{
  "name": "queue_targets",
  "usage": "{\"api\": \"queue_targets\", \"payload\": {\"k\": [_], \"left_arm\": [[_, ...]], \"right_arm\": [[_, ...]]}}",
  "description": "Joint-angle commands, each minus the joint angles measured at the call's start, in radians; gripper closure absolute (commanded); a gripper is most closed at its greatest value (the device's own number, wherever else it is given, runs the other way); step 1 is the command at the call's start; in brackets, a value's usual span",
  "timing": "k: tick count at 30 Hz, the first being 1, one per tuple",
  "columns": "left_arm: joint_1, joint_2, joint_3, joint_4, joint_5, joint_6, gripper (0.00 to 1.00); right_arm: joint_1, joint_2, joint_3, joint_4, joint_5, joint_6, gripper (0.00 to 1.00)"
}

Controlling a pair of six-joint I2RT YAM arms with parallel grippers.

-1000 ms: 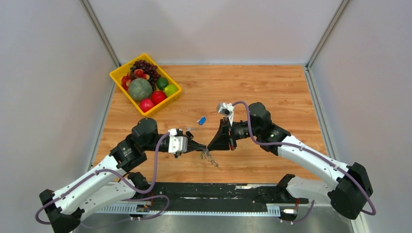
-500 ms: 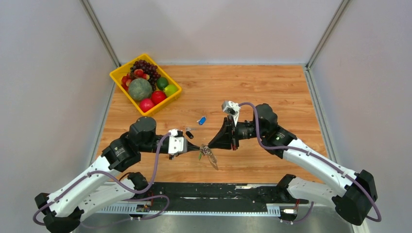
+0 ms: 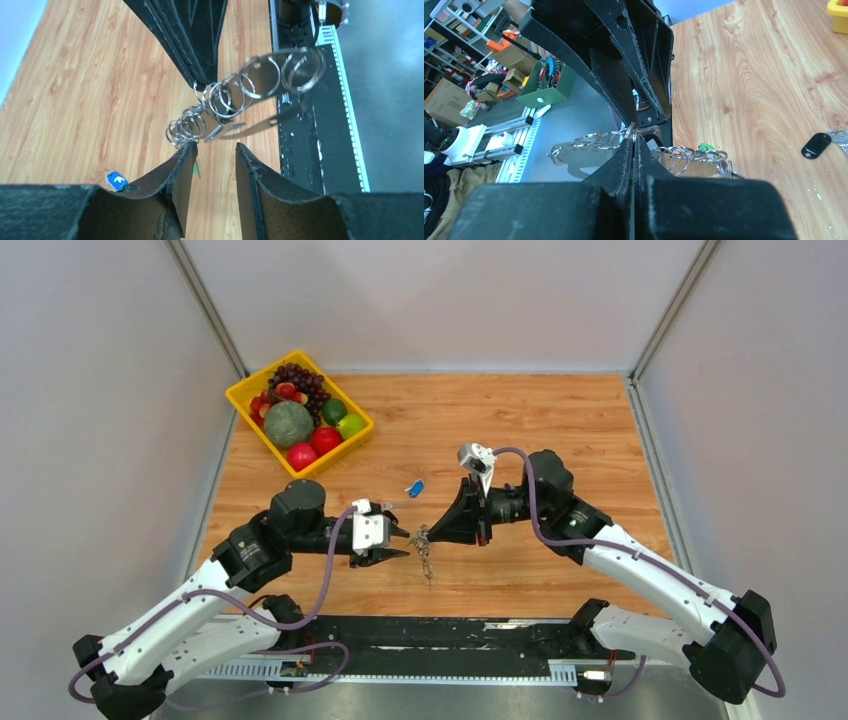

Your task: Remove the keys from the keyring

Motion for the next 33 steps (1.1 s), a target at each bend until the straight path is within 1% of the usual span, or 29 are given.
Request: {"api": "queue_targets", "payload": {"k": [1,4,7,11,19,21,23,25,26,27,29,31,33], "left_arm": [[0.000,-0.006,0.005,0.138,0.001,-0.128,0.55],[0.000,-0.011,-0.024,0.204,-0.010,-0.207,0.54],[0.000,-0.022,-0.043,0.243,-0.030,-0.222,0.55],[0.000,-0.009,-0.043,0.244,-0.014,-0.234,0.59],[0.001,0.029,-0.043,0.234,-0.015,-0.259,0.60],[0.001,0.039,-0.039,0.227,-0.020,-0.259,0.62],[0.000,0.044,-0.036,0.224,-0.024,-0.261,0.65],[0.001,0.050,-0.034,0.234,-0.023,-0.263,0.72],[0.000,0.048,-0.036,0.245,-0.021,-0.264,0.79],[0.001,0.046,-0.037,0.250,-0.020,-0.264,0.83],[0.000,0.040,-0.041,0.260,-0.022,-0.260,0.96],[0.000,0.038,-0.042,0.256,-0.028,-0.255,1.00],[0.000,0.038,-0.035,0.225,-0.037,-0.242,1.00]], "right_arm": [[0.002,0.002,0.052,0.043,0.005,-0.004,1.00],[0.002,0.006,0.058,0.043,0.005,-0.003,1.00],[0.001,0.011,0.062,0.043,0.003,-0.006,1.00],[0.002,0.013,0.067,0.043,0.003,-0.009,1.00],[0.002,0.017,0.076,0.043,0.001,-0.011,1.00],[0.002,0.016,0.076,0.043,0.001,-0.012,1.00],[0.002,0.018,0.077,0.043,0.002,-0.012,1.00],[0.002,0.018,0.075,0.043,0.000,-0.012,1.00],[0.002,0.018,0.075,0.043,0.000,-0.012,1.00],[0.002,0.016,0.072,0.043,0.000,-0.012,1.00],[0.002,0.015,0.069,0.043,0.002,-0.012,1.00],[0.002,0.008,0.066,0.043,0.004,-0.010,1.00],[0.000,0.002,0.065,0.041,0.007,-0.009,1.00]]}}
